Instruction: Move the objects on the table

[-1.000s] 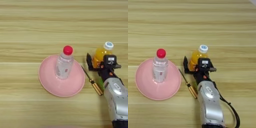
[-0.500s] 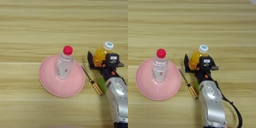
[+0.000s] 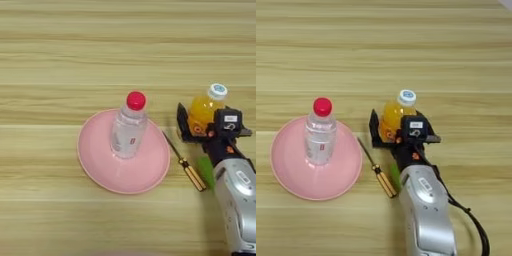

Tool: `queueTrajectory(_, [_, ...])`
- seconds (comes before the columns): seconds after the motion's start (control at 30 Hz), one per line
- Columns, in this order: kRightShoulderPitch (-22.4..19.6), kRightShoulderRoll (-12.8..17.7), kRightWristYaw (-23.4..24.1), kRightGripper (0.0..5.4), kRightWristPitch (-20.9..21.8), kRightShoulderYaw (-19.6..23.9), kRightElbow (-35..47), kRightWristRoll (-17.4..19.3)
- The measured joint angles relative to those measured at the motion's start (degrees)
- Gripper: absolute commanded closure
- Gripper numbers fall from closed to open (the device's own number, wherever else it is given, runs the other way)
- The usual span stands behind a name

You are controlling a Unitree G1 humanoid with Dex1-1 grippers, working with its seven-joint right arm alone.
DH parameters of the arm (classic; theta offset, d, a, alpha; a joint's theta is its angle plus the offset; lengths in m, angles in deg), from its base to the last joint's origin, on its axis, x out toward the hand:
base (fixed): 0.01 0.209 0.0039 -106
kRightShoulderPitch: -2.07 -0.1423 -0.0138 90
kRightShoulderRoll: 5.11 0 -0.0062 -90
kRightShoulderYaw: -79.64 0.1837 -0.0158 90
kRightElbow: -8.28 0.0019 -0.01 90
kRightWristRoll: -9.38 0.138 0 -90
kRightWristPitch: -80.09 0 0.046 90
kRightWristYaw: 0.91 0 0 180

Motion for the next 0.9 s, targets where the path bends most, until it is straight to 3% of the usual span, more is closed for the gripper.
queueTrajectory(0.4, [8.81,-0.03,-1.05,0.04,-1.81,0.07,9.41,0.77])
queueTrajectory(0.7, [18.87,0.49,-4.32,0.04,-2.31,0.75,14.79,1.42])
queueTrajectory(0.9, [21.77,0.55,-5.77,0.04,-1.20,1.39,16.60,1.47])
